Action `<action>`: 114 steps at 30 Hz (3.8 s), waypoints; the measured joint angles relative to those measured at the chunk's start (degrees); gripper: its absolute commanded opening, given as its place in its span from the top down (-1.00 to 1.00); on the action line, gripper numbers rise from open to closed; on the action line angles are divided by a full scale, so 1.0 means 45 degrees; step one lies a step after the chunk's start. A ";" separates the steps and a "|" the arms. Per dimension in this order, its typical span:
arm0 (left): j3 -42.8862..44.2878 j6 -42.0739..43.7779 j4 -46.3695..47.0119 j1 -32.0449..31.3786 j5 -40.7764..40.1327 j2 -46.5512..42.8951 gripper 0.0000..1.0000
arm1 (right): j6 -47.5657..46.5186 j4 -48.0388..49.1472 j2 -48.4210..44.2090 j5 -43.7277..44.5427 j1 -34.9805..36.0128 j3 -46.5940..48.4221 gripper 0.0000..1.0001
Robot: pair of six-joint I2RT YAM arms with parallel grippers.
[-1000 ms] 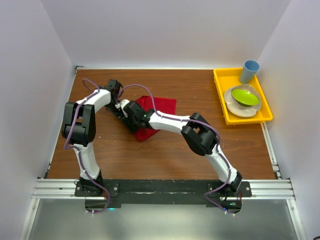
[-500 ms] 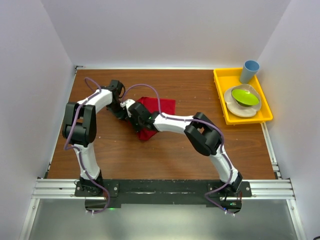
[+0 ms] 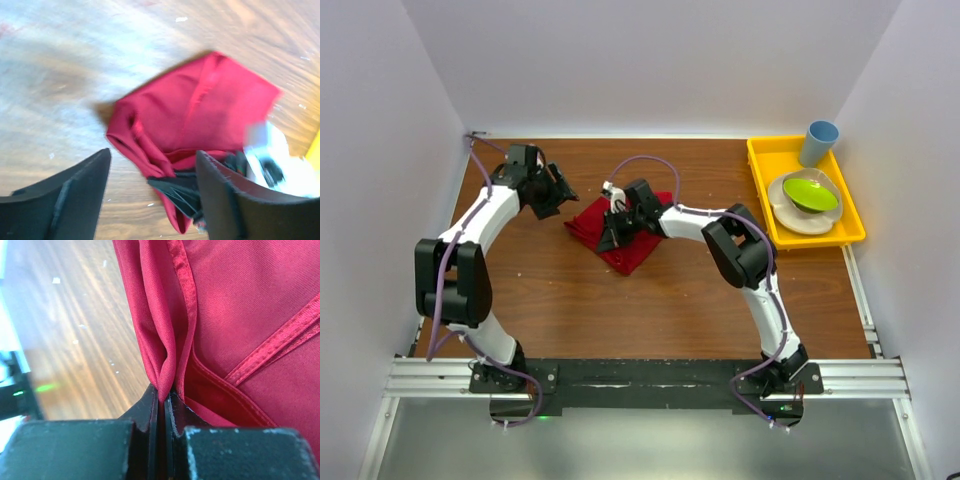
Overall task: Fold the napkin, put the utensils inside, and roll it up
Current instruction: Roll the napkin with the utensil
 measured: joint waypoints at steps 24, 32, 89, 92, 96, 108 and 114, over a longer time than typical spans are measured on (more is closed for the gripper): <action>-0.4449 -0.1447 0.5537 -0.0087 0.4240 0.0418 0.80 | 0.6173 0.4653 0.1700 -0.4639 -0.1341 -0.0976 1.00; -0.4687 -0.1627 0.7286 -0.0160 0.4405 0.1807 0.98 | 0.5654 0.3968 0.1676 -0.4556 -0.1345 -0.0806 1.00; -0.3619 -0.0253 0.4857 -0.0559 0.3245 -0.0248 0.00 | -0.1647 -0.3837 -0.0432 -0.0923 -0.1083 0.0253 1.00; -0.3628 -0.0262 0.4915 -0.0554 0.3288 -0.0563 0.04 | -0.0976 -0.3211 0.0063 -0.2599 -0.1666 0.0097 1.00; -0.4245 -0.0476 0.5513 -0.0554 0.3633 -0.0539 -0.05 | 0.0034 -0.2171 0.0588 -0.4235 -0.2084 -0.0151 1.00; -0.3900 -0.1243 0.4702 -0.1020 0.3011 0.1030 0.57 | 0.1069 -0.1370 0.1297 -0.5838 -0.2351 -0.0165 1.00; -0.4478 -0.2225 0.5741 -0.1715 0.3002 0.0947 0.95 | 0.1069 -0.1379 0.1336 -0.5843 -0.2356 -0.0146 1.00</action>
